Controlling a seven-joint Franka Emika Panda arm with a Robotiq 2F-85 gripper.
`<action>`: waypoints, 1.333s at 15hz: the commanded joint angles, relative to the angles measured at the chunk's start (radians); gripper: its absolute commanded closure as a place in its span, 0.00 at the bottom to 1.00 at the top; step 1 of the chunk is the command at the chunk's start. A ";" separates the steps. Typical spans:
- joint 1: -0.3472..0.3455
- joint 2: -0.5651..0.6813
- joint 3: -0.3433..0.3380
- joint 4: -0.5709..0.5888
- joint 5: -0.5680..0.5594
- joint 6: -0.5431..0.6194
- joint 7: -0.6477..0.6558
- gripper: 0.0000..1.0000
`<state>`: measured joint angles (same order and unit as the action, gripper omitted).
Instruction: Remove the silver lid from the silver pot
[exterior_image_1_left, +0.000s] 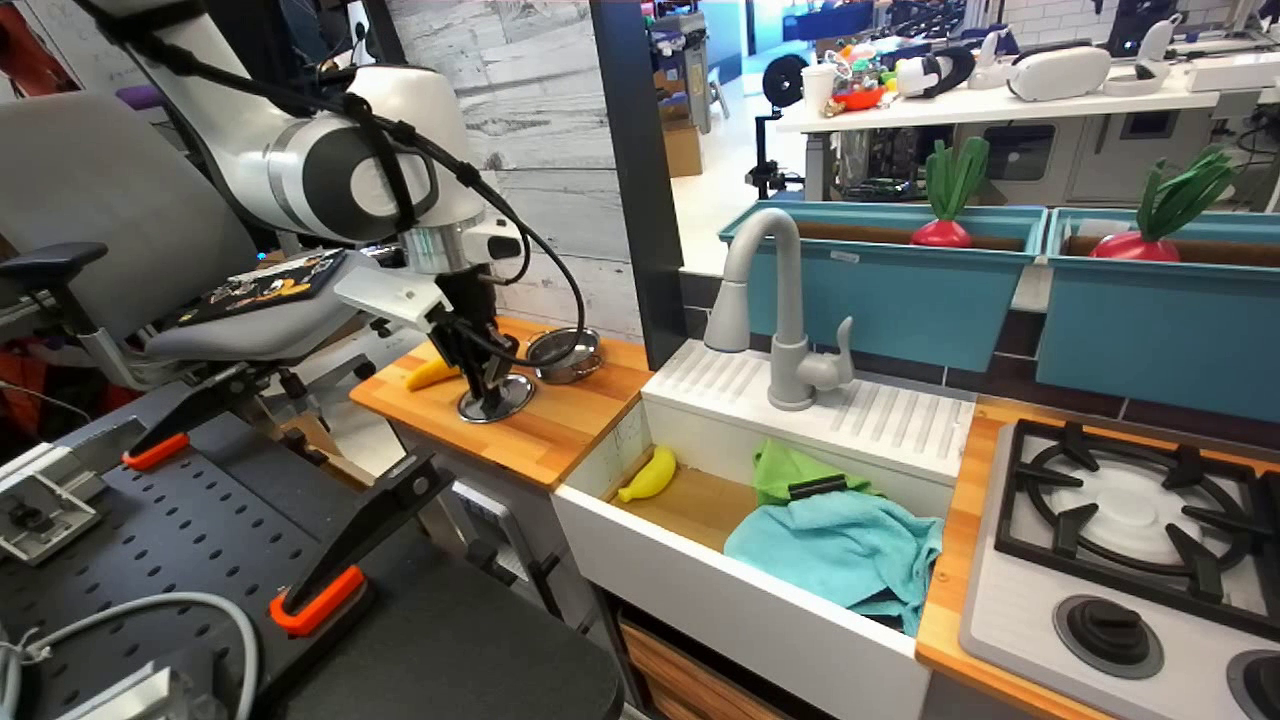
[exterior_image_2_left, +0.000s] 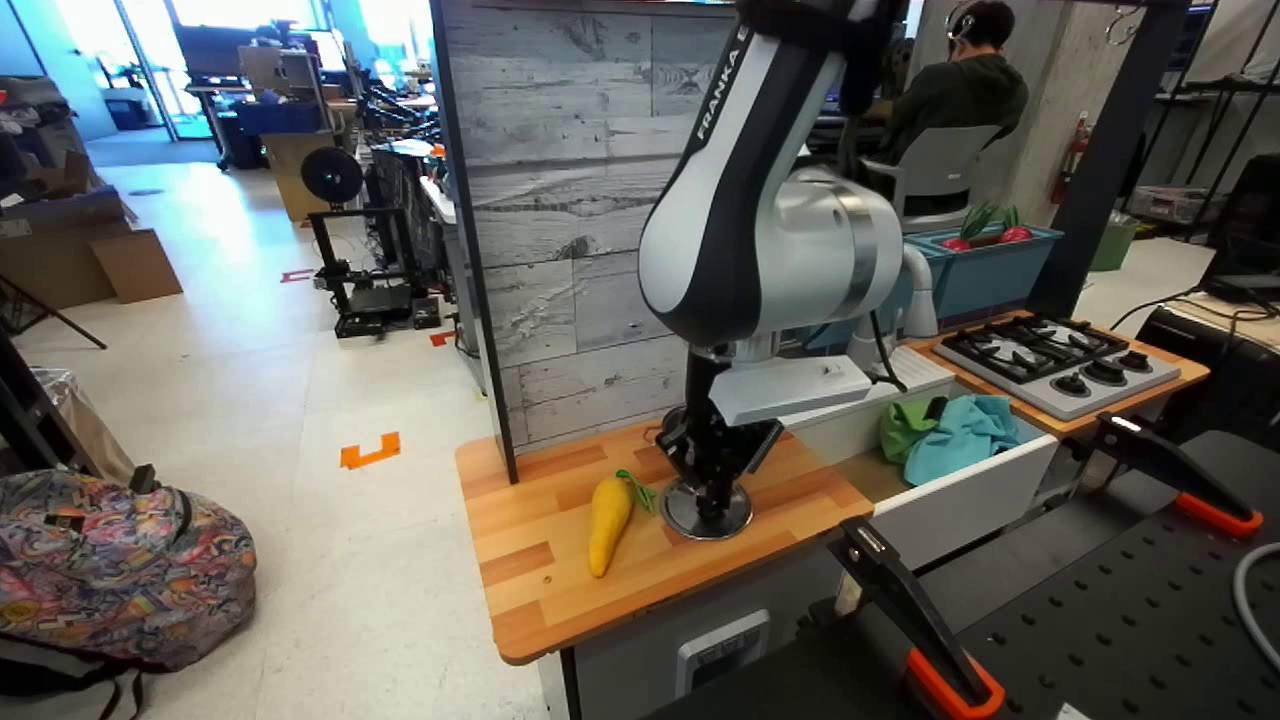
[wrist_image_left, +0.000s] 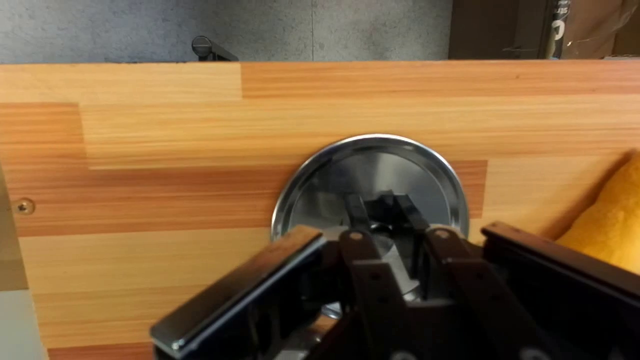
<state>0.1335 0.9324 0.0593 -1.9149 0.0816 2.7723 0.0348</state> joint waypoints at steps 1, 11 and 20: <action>-0.006 0.030 0.000 0.057 -0.025 -0.052 -0.002 0.56; 0.008 -0.043 -0.003 -0.017 -0.032 -0.032 -0.007 0.00; 0.043 -0.171 -0.050 -0.103 -0.102 -0.034 0.018 0.00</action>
<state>0.1858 0.7600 0.0008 -2.0205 -0.0053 2.7409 0.0427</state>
